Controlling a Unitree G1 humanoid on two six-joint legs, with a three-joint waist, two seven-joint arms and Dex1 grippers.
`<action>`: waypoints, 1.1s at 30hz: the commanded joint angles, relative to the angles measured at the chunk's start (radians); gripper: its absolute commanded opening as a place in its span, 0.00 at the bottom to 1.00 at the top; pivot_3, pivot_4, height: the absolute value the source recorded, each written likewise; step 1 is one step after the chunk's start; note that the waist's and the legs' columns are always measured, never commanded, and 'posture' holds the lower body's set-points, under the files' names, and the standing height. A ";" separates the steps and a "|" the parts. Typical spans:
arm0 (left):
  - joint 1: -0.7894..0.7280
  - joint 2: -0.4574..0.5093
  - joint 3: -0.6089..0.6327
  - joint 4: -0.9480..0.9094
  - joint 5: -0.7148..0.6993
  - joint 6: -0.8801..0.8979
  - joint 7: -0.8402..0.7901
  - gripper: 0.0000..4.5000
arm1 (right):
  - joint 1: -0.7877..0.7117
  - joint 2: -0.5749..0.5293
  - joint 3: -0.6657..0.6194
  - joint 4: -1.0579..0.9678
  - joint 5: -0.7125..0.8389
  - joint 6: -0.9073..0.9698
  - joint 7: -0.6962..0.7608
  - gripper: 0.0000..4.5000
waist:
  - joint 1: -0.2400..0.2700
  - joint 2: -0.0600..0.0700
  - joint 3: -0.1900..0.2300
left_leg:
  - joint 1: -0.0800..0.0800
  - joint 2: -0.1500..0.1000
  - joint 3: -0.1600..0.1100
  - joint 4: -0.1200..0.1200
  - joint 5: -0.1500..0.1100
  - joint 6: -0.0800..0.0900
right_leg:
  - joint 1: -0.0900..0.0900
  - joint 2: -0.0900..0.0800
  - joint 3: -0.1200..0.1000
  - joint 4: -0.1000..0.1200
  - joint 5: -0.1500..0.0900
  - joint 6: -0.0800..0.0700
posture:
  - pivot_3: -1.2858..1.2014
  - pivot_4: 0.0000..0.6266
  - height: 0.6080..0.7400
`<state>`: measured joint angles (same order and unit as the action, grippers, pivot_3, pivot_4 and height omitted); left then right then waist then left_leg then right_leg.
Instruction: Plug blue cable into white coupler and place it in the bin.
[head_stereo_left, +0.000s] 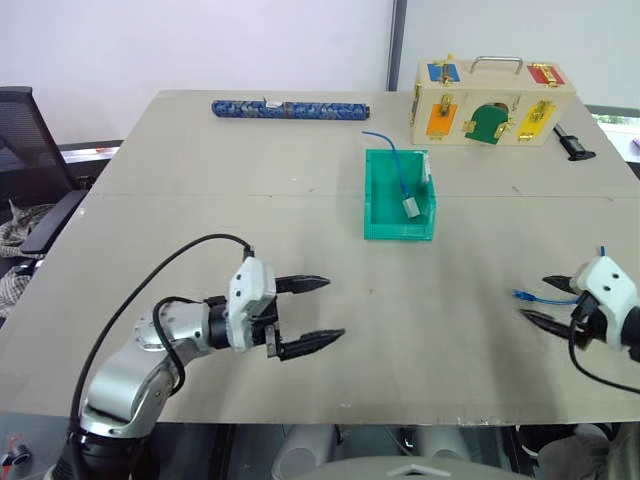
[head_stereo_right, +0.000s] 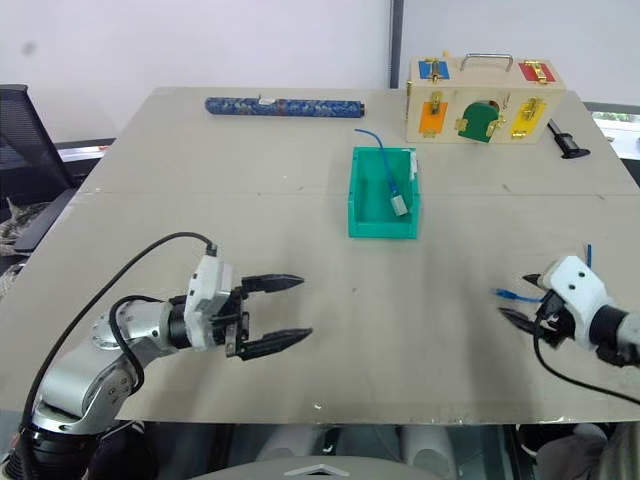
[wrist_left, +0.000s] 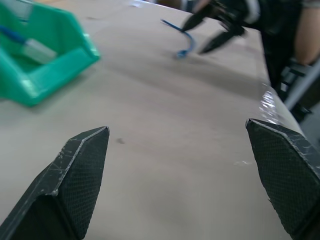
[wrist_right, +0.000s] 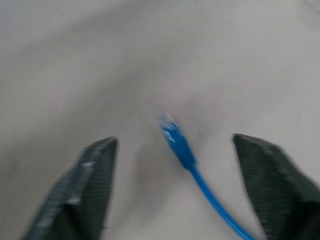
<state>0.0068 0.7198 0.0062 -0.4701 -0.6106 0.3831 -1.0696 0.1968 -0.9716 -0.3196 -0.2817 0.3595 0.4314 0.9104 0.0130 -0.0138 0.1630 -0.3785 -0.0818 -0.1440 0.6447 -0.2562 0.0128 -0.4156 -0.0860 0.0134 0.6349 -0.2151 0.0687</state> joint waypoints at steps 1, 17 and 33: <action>-0.028 0.016 -0.010 -0.026 0.002 -0.013 -0.029 1.00 | -0.085 -0.045 0.075 0.088 -0.027 -0.028 0.086 0.57 | 0.000 0.000 0.000 | 0.000 0.000 0.000 0.000 0.000 0.000 | 0.000 0.000 0.000 0.000 0.000 0.000 | 0.52 0.24 1.00; -0.034 -0.007 -0.009 -0.015 0.026 -0.021 -0.004 1.00 | -0.313 -0.030 0.287 0.106 -0.066 0.032 0.187 0.00 | -0.004 0.001 0.001 | -0.001 0.000 -0.001 0.002 -0.001 0.002 | 0.000 -0.001 0.004 -0.004 0.002 0.003 | 0.52 0.24 1.00; -0.119 0.007 -0.140 0.094 0.245 -0.027 0.049 1.00 | -0.764 0.365 0.879 0.245 -0.339 -0.018 0.196 0.49 | -0.021 -0.001 0.000 | -0.002 -0.001 -0.003 0.002 0.001 -0.003 | -0.001 0.000 0.003 -0.007 0.004 0.003 | 0.52 0.24 1.00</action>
<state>-0.0953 0.7187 -0.1156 -0.3729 -0.3838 0.3756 -1.0084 -0.5828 -0.6074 0.5140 -0.0707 0.0459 0.4393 1.0730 -0.0080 -0.0145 0.1633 -0.3805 -0.0829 -0.1465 0.6469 -0.2548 0.0098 -0.4165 -0.0858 0.0168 0.6283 -0.2112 0.0717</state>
